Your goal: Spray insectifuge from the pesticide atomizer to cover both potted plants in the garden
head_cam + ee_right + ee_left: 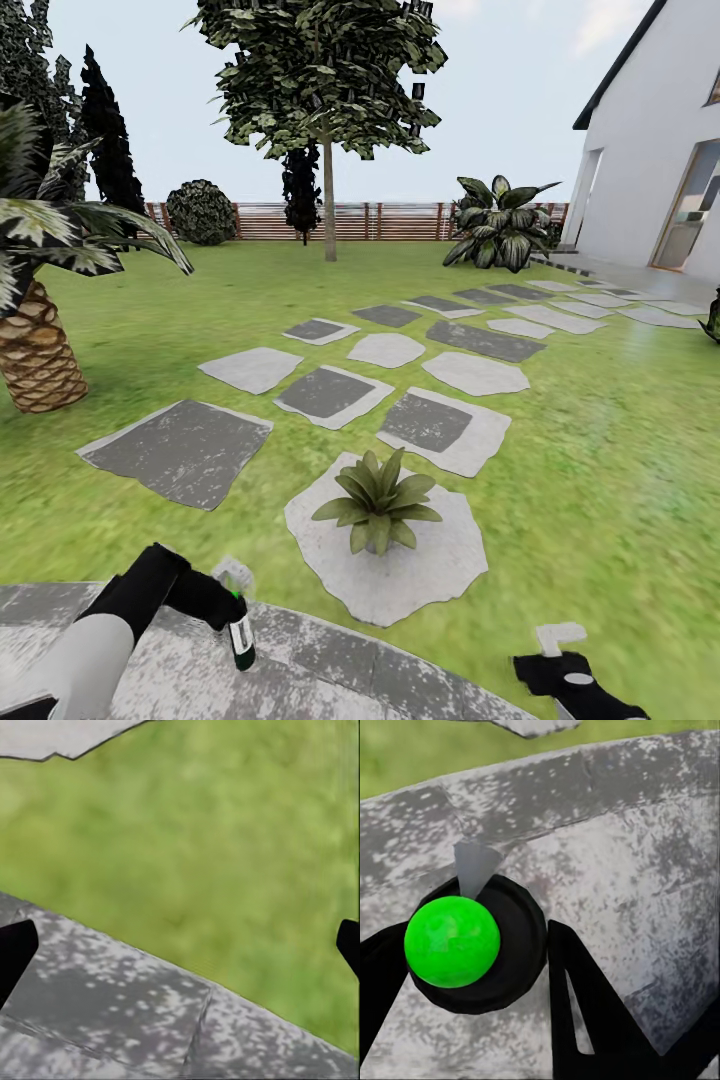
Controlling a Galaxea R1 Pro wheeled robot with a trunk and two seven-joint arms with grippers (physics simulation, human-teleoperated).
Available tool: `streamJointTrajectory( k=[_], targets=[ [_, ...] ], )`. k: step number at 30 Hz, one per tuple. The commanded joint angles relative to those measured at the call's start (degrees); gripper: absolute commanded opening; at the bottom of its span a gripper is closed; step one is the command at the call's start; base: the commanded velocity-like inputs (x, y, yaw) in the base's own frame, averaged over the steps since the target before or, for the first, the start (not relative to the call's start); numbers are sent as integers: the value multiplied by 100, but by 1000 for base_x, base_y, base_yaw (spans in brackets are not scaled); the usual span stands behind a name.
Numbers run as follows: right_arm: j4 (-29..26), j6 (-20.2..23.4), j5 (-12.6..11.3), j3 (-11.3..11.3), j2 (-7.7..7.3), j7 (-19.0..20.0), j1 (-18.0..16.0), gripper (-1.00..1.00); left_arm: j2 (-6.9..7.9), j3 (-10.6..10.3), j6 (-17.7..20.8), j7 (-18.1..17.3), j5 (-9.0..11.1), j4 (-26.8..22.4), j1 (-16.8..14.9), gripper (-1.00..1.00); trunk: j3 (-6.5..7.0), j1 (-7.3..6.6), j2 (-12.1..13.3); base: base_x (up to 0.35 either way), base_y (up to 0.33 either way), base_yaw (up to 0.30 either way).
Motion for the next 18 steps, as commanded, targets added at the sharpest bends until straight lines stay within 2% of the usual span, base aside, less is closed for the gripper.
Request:
streamJointTrajectory(
  k=[1, 3, 5, 9, 12, 16, 18],
  targets=[
    [20, -18, -67, -74, -9, -183, -4, 100, -22, 36, 362, -58, -38, -122, -9, -100, -6, -1, -2, 0, 0, 0],
    [38, -14, -204, -90, -11, -288, -4, 100, -44, 22, 657, -72, -46, -250, -10, -100, -6, -1, -2, 0, 0, 0],
    [46, -13, -247, -93, 4, -311, -4, 100, -50, -55, 747, -76, -49, -299, -11, -100, -6, -1, -2, 0, 0, 0],
    [51, -20, -273, -94, 18, -333, -4, 100, -78, -514, 968, -79, -48, -332, -11, -100, -6, -1, -2, 0, 0, 0],
    [52, -64, -279, -95, 23, -344, -4, 100, -206, -888, 1192, -79, -56, -363, -11, -100, -6, -1, -2, 0, 0, 0],
    [53, -173, -285, -96, 41, -345, -4, 100, -341, -995, 1304, -79, -69, -502, -11, -100, -6, -1, -2, 156, 0, 0],
    [54, -187, -286, -95, 47, -345, -4, 100, -357, -1005, 1455, -79, -63, -562, -11, -100, -6, -1, -2, 301, 0, 0]
  ],
)
